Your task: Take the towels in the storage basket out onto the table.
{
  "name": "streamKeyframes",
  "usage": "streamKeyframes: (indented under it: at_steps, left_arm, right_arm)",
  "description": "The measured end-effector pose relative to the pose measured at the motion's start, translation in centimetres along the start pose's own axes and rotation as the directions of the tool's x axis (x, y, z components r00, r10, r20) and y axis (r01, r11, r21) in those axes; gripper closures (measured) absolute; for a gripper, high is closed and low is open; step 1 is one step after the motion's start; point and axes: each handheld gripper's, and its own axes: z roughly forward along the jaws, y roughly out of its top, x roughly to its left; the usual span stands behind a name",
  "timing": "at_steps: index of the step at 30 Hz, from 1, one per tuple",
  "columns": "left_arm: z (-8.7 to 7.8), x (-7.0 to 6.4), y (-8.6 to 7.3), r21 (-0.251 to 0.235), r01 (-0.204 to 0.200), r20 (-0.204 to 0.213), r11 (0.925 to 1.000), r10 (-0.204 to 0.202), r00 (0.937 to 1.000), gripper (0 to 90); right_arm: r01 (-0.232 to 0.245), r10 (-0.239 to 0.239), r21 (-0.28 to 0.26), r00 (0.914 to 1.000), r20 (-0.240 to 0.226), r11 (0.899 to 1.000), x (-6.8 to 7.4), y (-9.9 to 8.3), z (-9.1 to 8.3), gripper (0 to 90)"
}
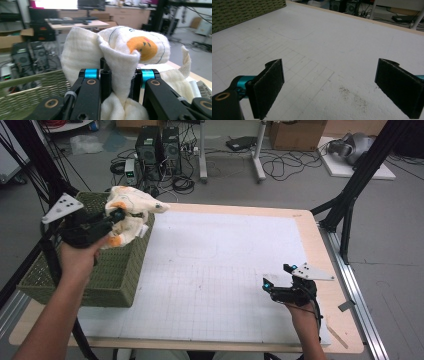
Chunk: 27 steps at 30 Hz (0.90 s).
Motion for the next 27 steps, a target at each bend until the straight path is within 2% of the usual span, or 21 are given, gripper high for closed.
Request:
streamKeyframes:
  at_steps: [1,4,5,6,7,8,9,10,11,17,18,21,22,23,24,27]
  left_arm:
    - [0.7,-1.2,-0.3,0.010,-0.011,0.040,0.9999,0.011,0.9991,77.3]
    - [1.5,-2.5,-0.7,0.019,-0.026,0.075,0.9995,0.024,0.9969,77.2]
    - [2.3,-3.7,-1.2,0.029,-0.040,0.114,0.9988,0.037,0.9928,77.2]
    - [2.3,-3.7,-1.2,0.029,-0.040,0.114,0.9988,0.037,0.9928,77.1]
    - [3.1,-4.9,-1.7,0.035,-0.048,0.145,0.9982,0.042,0.9885,77.1]
    - [3.1,-4.9,-1.7,0.035,-0.048,0.145,0.9982,0.042,0.9885,77.1]
    - [4.0,-6.0,-2.3,0.043,-0.050,0.174,0.9978,0.042,0.9838,77.1]
    - [4.0,-6.0,-2.3,0.043,-0.050,0.174,0.9978,0.042,0.9838,77.1]
    - [4.8,-7.0,-2.8,0.055,-0.053,0.198,0.9971,0.041,0.9793,77.1]
    - [7.1,-9.5,-4.4,0.097,-0.057,0.268,0.9937,0.029,0.9630,76.9]
    - [7.1,-9.5,-4.4,0.097,-0.057,0.268,0.9937,0.029,0.9630,76.9]
    - [8.8,-11.2,-6.2,0.143,-0.072,0.308,0.9871,0.025,0.9512,76.7]
    - [9.2,-11.6,-6.7,0.150,-0.071,0.316,0.9861,0.021,0.9486,76.7]
    - [9.2,-11.6,-6.7,0.150,-0.071,0.316,0.9861,0.021,0.9486,76.7]
    - [9.9,-12.3,-7.8,0.178,-0.079,0.336,0.9809,0.015,0.9418,76.6]
    - [10.6,-13.1,-8.9,0.201,-0.092,0.350,0.9752,0.016,0.9366,76.4]
  right_arm:
    - [-0.003,0.003,0.001,1.0000,-0.003,1.000,0.0,0.0,0.0,8.0]
    - [-0.008,0.008,0.003,1.0000,-0.005,1.000,0.1,0.0,0.0,8.0]
    - [-0.006,0.006,0.002,1.0000,-0.005,1.000,0.1,0.1,0.0,8.0]
    - [-0.009,0.009,0.002,0.9999,-0.005,1.000,0.1,0.1,-0.1,8.0]
    - [-0.007,0.007,0.001,1.0000,-0.006,1.000,0.1,0.0,0.0,8.0]
    - [-0.007,0.007,0.001,1.0000,-0.006,1.000,0.1,0.0,0.0,8.0]
    - [-0.002,0.002,0.000,1.0000,-0.007,1.000,0.1,0.1,0.0,8.0]
    - [-0.003,0.003,0.001,1.0000,-0.009,1.000,0.1,0.0,0.0,8.0]
    - [-0.004,0.004,0.001,0.9999,-0.010,1.000,0.1,0.0,0.0,8.0]
    - [-0.017,0.018,0.015,0.9997,-0.018,1.000,0.0,0.0,0.1,8.0]
    - [-0.021,0.022,0.018,0.9996,-0.018,1.000,0.0,0.0,0.1,8.0]
    - [-0.014,0.014,0.019,0.9998,-0.016,1.000,0.0,0.0,0.1,7.9]
    - [-0.012,0.012,0.018,0.9998,-0.015,1.000,0.0,0.0,0.2,8.0]
    - [-0.012,0.012,0.018,0.9998,-0.015,1.000,0.0,0.0,0.2,8.0]
    - [-0.009,0.009,0.022,0.9999,-0.014,1.000,0.0,-0.1,0.2,8.0]
    - [-0.003,0.004,0.030,0.9999,-0.012,1.000,0.0,-0.1,0.3,7.9]
